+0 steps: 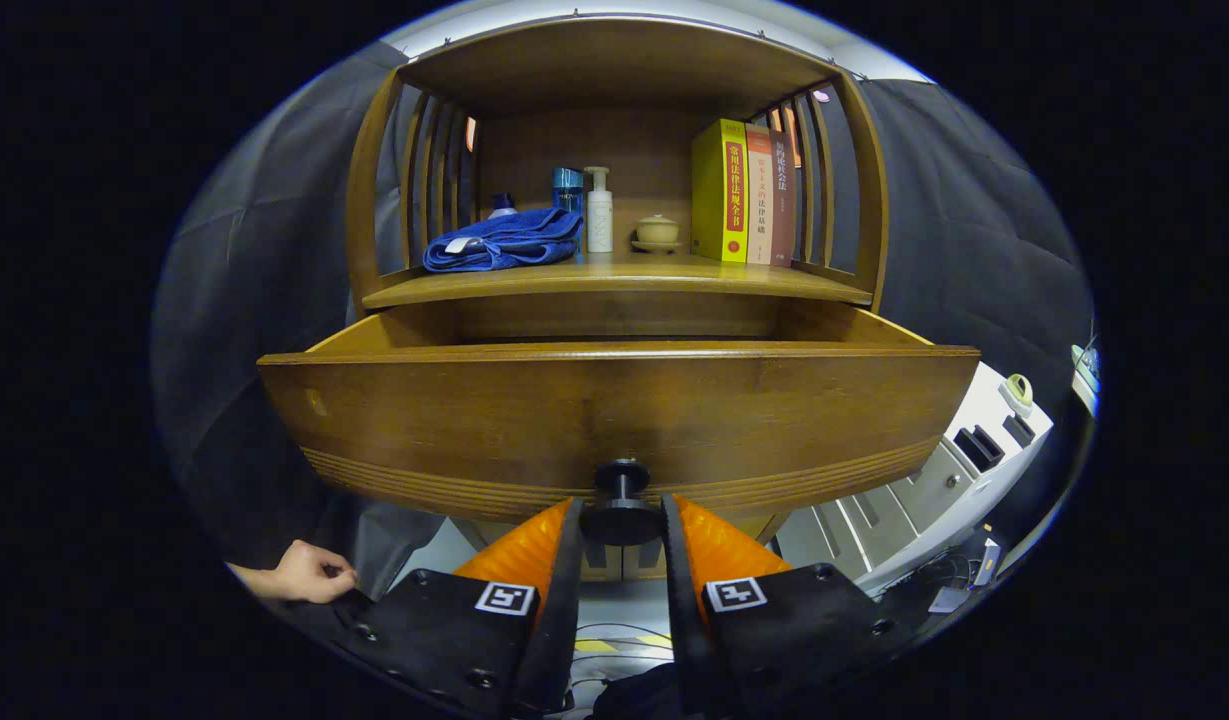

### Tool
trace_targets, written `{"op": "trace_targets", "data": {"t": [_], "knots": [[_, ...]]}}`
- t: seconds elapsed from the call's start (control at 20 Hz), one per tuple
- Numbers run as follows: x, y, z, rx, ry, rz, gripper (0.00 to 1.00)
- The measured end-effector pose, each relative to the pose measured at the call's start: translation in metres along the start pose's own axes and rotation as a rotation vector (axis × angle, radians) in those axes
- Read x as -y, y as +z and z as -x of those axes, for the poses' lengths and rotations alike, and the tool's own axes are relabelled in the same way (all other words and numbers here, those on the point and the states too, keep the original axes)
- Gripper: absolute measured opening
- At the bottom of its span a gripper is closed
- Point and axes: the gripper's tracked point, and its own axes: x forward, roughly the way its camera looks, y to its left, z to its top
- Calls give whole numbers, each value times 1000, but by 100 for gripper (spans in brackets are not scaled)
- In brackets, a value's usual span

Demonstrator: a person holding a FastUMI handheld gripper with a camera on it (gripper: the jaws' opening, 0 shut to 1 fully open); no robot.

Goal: Pull open the drawer, take out the items inside it, and place them on the countertop above the cabinet.

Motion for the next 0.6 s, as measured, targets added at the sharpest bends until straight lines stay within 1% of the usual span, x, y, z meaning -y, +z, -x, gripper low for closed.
{"op": "trace_targets", "data": {"t": [0.4, 0.6], "knots": [[1, -20, 20, -38, 4, 4, 49], [1, -23, 30, -35, 4, 12, 48]]}}
